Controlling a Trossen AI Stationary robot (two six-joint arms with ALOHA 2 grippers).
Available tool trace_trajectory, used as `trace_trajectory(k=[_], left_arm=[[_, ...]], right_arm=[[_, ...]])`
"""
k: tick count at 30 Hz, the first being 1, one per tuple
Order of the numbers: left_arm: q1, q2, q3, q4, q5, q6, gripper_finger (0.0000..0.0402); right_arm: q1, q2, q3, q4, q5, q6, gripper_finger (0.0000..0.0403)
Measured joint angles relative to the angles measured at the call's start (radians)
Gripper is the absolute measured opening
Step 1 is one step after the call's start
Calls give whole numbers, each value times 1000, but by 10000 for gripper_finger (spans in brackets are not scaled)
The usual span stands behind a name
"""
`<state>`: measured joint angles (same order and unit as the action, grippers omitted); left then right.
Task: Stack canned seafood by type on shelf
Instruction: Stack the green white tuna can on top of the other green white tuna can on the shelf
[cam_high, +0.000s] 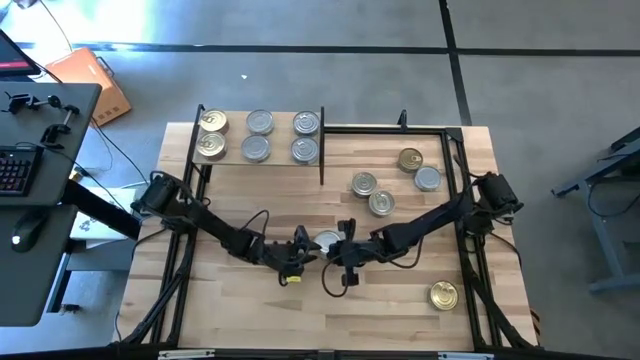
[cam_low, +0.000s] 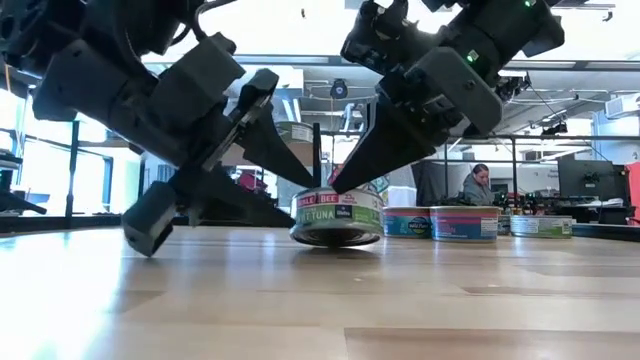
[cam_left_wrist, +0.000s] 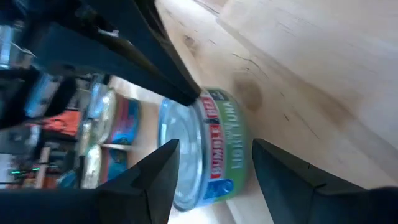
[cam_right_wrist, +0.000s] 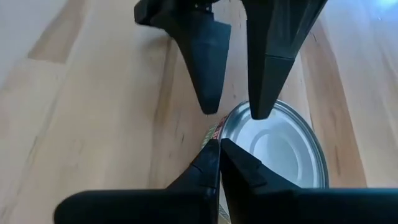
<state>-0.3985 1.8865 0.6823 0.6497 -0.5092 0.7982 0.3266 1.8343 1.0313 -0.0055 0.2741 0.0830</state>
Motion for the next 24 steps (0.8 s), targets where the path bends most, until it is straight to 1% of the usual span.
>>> trace_trajectory(k=[2,6,9,18,24], left_arm=[[-1,7,0,23,-15,16,196],[2,16,0,52,-10,23,196],[8,16,1,38,6,15,196],[12,17,0,18,6,11,196],[33,17,0,1,-18,6,196]], right_arm=[[-6,-1,0,5,-12,11,0],[-13,-1,0,13,-17,11,0],[-20,-1,1,18,-20,24,0],[-43,-2,1,28,-24,75,0],[-47,-2,2,42,-39,78,0]])
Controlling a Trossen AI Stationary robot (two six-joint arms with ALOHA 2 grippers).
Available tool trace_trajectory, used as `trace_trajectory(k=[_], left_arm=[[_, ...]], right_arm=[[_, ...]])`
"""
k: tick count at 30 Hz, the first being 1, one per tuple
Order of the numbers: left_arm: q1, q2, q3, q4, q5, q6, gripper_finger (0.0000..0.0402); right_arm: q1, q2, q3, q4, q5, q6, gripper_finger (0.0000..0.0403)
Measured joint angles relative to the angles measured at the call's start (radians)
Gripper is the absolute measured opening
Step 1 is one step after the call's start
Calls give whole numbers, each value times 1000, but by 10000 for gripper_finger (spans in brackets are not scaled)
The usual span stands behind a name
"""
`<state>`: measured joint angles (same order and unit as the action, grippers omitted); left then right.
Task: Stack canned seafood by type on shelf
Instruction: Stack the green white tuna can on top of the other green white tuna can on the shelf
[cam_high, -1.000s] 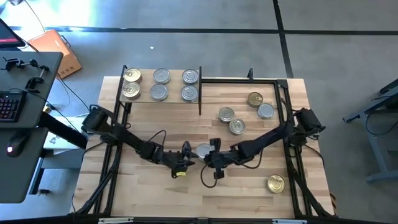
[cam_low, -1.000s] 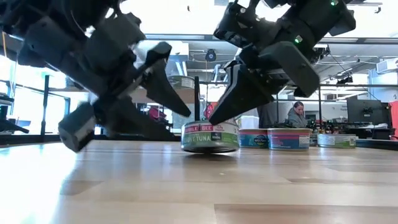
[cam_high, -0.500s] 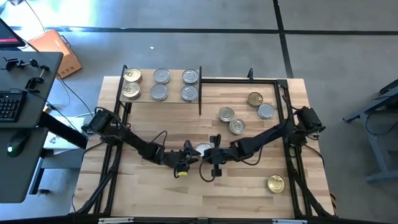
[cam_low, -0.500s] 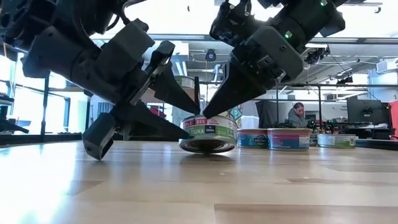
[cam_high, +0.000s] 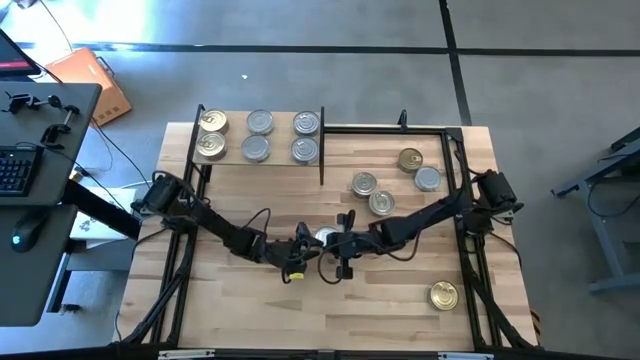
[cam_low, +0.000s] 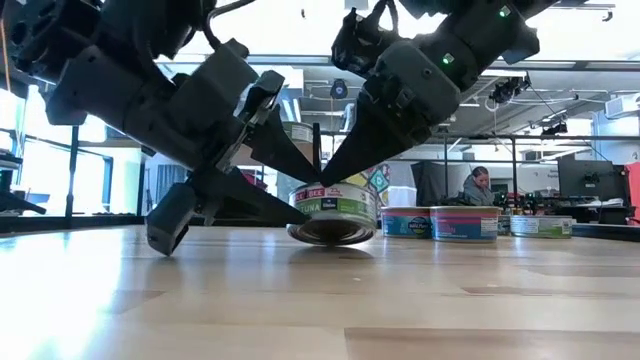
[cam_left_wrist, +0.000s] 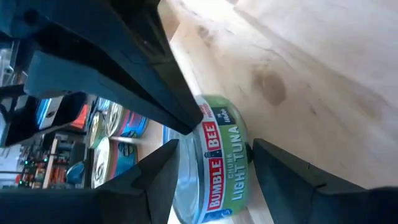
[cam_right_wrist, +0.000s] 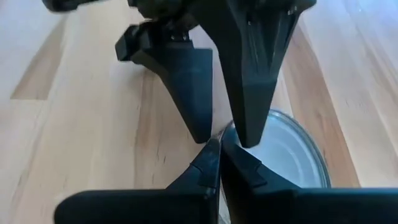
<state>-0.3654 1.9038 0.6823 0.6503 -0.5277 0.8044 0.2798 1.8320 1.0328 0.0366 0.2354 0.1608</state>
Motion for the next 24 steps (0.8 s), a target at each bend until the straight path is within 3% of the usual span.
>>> trace_trajectory(k=[24], left_arm=[[20,2,-2,-3,-48,-113,196]], right_arm=[[1,-34,0,42,1,94,0]])
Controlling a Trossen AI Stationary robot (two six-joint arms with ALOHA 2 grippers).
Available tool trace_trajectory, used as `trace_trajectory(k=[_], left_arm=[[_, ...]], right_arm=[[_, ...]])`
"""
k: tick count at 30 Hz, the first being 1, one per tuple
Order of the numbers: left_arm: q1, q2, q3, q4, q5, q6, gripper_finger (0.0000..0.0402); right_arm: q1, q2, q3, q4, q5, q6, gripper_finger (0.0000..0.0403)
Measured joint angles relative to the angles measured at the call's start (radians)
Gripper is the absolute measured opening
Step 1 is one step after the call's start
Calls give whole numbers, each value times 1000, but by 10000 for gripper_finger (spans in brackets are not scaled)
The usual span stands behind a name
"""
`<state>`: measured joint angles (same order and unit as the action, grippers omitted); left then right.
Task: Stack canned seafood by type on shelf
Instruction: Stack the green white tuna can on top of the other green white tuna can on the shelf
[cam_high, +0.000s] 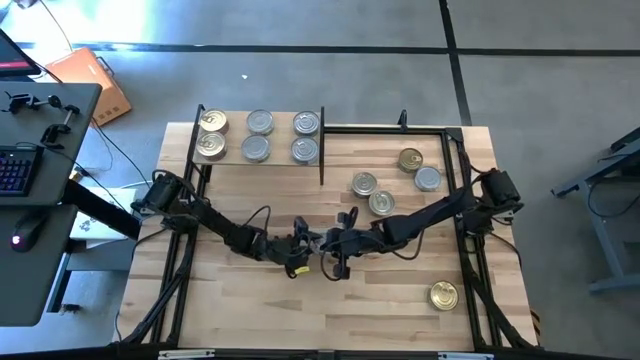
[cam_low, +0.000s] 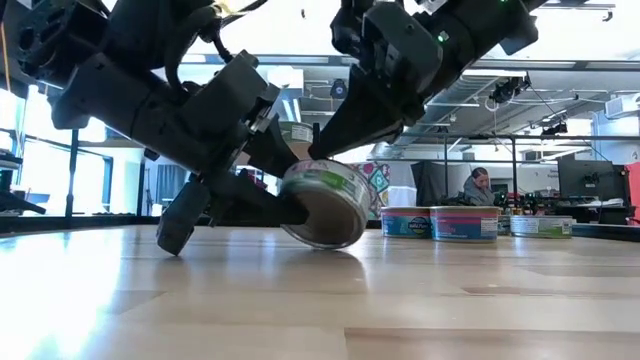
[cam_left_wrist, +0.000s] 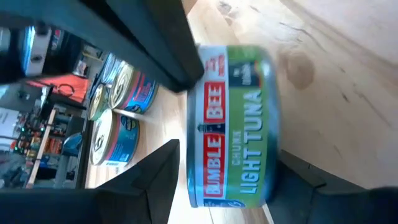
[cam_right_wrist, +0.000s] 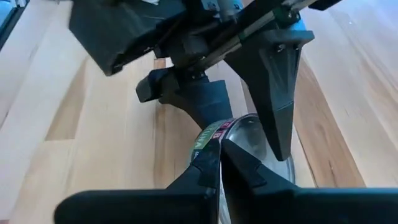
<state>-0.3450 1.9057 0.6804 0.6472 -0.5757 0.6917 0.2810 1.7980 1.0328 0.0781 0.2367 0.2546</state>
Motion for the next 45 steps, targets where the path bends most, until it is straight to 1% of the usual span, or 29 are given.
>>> trace_trajectory(k=[5,10,13,16,17,20,22,25,27,29,31,33,36,38,42,45], left_arm=[[-2,1,-1,5,-6,-53,196],[-18,1,-1,7,-9,-67,192],[-28,-5,-2,2,-1,-133,168],[-40,-22,-3,-18,-3,-185,126],[-45,-30,-5,-26,-4,-188,119],[-67,-76,-5,-75,-16,-193,119],[-85,-123,-5,-123,-56,-206,119],[-117,-211,-4,-233,-160,-216,119],[-144,-281,-4,-299,-252,-217,119],[-166,-361,-4,-338,-339,-212,119],[-179,-448,-3,-372,-400,-182,119],[-180,-535,-3,-380,-432,-125,119],[-142,-667,0,-383,-464,13,119],[-91,-745,27,-436,-477,86,119],[64,-847,144,-657,-472,152,119],[214,-867,248,-839,-416,159,119]], right_arm=[[0,-4,0,-6,3,8,0],[0,-5,0,-11,3,8,0],[0,-5,0,-17,-6,8,0],[1,-16,0,-25,-8,0,0],[2,-29,0,-37,-8,0,0],[15,-83,0,-97,-8,11,0],[33,-125,1,-146,-4,29,0],[79,-176,1,-180,23,53,0],[118,-191,1,-194,76,59,0],[160,-193,1,-207,150,59,0],[197,-183,1,-208,222,60,0],[230,-169,1,-205,276,67,0],[260,-147,1,-191,337,95,0],[271,-137,1,-172,368,107,0],[279,-121,1,-164,386,106,0],[275,-120,1,-161,392,107,0]])
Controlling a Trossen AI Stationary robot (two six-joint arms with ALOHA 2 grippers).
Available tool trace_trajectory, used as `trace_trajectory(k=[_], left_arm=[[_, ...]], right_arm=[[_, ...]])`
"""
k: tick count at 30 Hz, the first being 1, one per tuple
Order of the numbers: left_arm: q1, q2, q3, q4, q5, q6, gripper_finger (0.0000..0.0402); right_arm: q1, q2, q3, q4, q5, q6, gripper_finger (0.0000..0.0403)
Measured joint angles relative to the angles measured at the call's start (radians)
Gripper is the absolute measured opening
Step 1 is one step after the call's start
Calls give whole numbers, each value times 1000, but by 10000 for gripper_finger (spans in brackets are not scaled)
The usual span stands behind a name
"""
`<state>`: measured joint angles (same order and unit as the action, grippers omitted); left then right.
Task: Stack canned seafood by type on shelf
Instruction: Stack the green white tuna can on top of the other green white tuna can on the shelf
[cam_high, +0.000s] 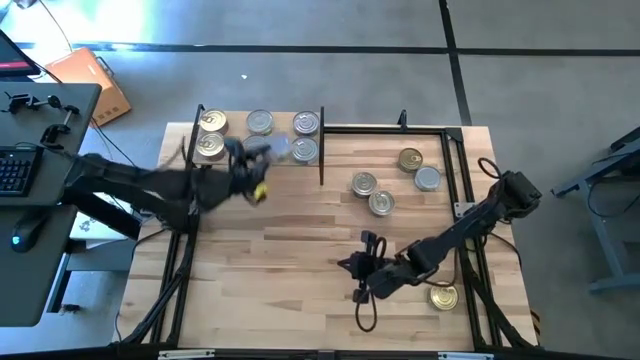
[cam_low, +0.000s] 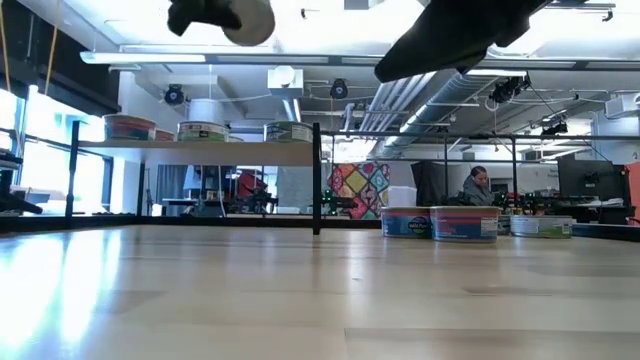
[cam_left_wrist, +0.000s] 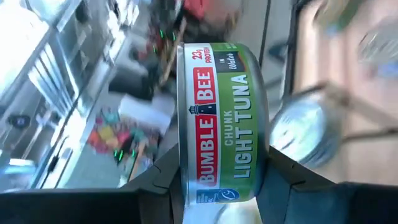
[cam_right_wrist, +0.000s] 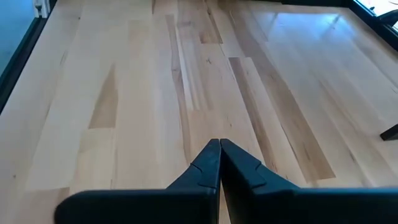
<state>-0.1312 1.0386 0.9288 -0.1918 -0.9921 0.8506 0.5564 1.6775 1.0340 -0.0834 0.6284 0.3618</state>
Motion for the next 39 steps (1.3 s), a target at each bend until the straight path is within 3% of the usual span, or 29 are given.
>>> trace_trajectory(k=[7,13,25,33,39], left_arm=[[390,39,105,-263,227,50,119],[588,111,104,-301,331,109,119],[687,225,104,-304,352,226,146],[718,234,104,-304,318,270,144],[722,234,104,-303,307,278,168]], right_arm=[[-6,0,0,6,-1,-2,0],[-6,0,0,6,-1,-3,0],[-6,0,0,5,-2,-3,0],[-6,0,0,5,-3,-3,0],[-6,16,-1,6,-3,-2,0]])
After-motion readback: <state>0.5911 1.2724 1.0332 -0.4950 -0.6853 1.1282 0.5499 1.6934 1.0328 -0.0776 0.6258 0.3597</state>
